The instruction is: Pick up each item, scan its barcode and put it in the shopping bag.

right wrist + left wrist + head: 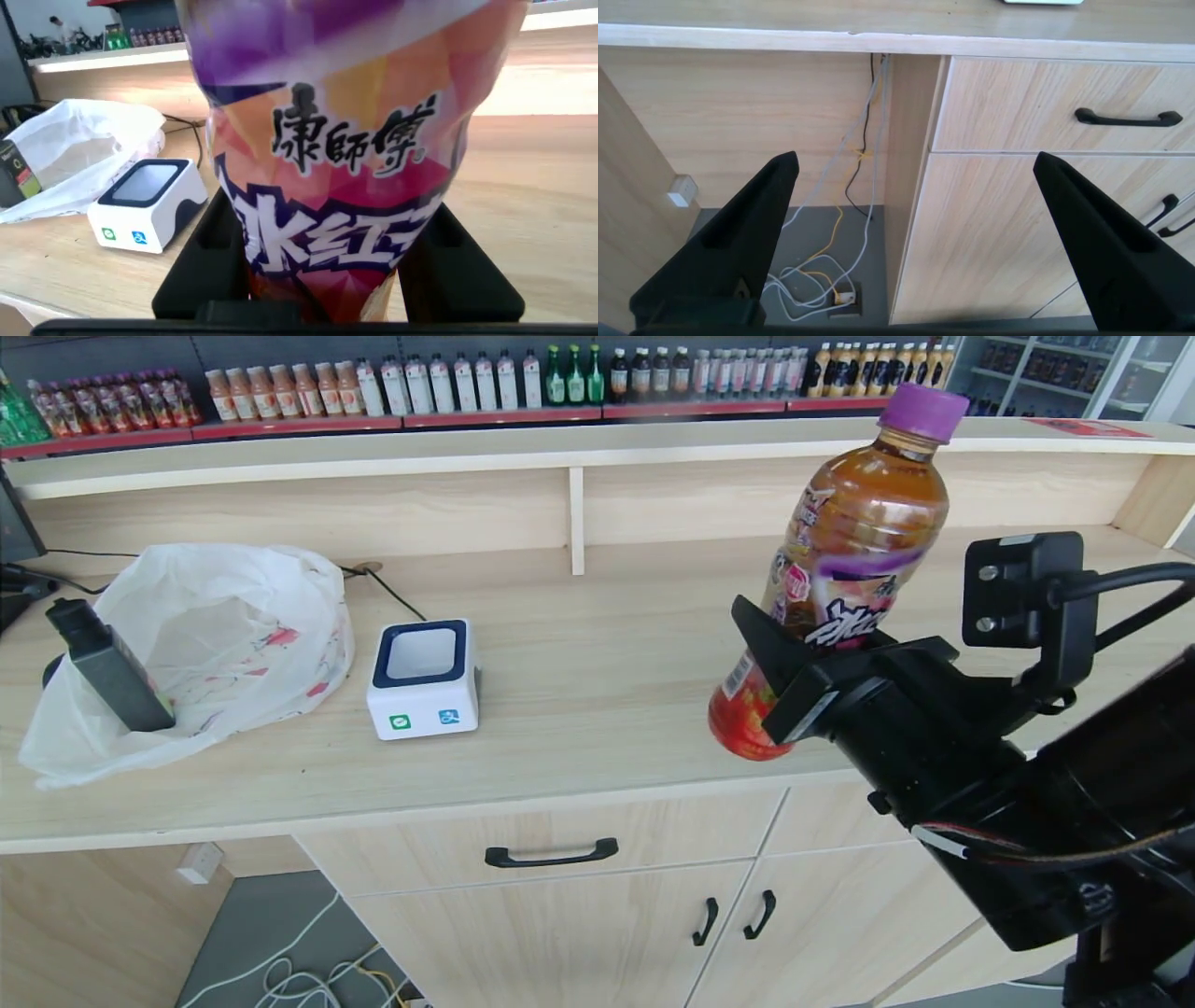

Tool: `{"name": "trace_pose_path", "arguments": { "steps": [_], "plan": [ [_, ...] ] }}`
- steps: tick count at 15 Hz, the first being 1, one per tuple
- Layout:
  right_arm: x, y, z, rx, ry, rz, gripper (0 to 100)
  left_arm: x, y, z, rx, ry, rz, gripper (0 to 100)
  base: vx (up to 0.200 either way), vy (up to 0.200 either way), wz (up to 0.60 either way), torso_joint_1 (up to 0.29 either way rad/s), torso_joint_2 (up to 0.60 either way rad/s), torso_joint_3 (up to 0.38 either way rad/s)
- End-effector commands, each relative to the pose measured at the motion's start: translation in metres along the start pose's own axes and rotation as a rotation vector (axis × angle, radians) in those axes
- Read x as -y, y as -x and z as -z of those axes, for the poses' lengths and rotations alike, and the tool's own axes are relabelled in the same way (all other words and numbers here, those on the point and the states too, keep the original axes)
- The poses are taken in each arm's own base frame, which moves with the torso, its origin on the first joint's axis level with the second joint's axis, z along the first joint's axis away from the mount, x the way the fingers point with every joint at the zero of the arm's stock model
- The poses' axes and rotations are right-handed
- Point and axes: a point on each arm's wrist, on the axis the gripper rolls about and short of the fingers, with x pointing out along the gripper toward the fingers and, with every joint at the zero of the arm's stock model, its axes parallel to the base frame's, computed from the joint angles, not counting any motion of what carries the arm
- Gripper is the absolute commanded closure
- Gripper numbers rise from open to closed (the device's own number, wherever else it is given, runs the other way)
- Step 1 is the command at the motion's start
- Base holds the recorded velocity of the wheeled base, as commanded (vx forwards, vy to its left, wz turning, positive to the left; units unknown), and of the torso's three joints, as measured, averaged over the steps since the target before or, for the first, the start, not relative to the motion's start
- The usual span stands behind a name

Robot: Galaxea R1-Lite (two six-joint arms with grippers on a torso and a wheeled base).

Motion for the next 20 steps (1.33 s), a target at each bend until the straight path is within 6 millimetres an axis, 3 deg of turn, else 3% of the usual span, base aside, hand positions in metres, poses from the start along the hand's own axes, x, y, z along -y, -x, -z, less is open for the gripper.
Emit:
{"name": "trace_pose_path", "arguments": {
  "steps": [1,9,20],
  "plan": [
    [0.002,0.000,-0.005,0.019,0.001,0.010,100,0.000,0.000,0.000,0.000,0.000,0.000,0,0.000,0.000,0.00,0.000,0.00,0.000],
    [0.028,0.002,0.000,0.026,0.029,0.144,100,0.000,0.000,0.000,0.000,0.003,0.000,0,0.000,0.000,0.00,0.000,0.00,0.000],
    [0.043,0.008,-0.011,0.064,0.004,0.190,100,0.000,0.000,0.000,0.000,0.003,0.000,0,0.000,0.200,0.00,0.001,0.01,0.004]
  ]
}}
